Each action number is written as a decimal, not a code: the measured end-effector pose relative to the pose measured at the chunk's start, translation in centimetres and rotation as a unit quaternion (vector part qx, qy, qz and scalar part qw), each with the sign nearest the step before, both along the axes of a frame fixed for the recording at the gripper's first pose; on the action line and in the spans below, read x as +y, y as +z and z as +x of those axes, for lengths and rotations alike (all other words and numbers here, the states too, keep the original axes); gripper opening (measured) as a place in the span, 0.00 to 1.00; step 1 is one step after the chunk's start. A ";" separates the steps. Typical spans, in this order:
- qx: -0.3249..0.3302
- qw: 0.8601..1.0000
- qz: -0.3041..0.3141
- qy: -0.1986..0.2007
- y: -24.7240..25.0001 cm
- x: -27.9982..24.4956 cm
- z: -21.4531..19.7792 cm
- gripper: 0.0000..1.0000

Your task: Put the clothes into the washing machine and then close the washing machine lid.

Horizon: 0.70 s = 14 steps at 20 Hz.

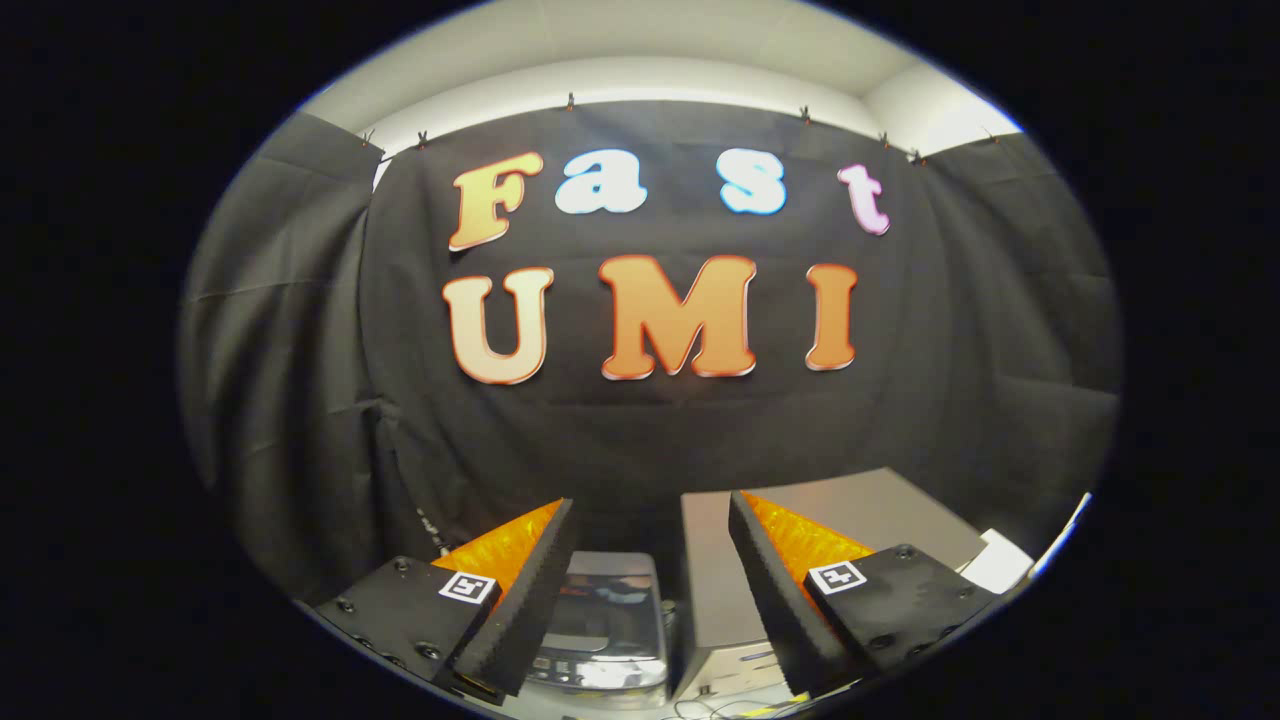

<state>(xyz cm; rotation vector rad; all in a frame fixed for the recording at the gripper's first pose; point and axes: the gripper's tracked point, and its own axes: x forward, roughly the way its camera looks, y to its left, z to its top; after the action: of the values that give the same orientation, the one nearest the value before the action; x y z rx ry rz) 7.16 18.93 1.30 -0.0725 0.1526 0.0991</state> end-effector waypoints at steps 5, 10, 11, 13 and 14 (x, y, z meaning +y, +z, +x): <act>-0.034 0.999 -0.015 -0.027 2.8 -4.0 -2.0 0.98; -0.050 0.998 -0.026 -0.032 3.0 -6.7 -2.9 0.98; -0.052 0.998 -0.023 -0.032 3.0 -7.0 -2.9 0.98; -0.059 0.998 -0.008 -0.026 2.8 -7.5 -2.7 0.98; -0.059 0.998 -0.002 -0.024 2.7 -7.9 -2.6 0.98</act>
<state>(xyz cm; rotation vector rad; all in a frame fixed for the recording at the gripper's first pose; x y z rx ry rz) 4.57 11.03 3.99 -0.0784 0.0355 0.0473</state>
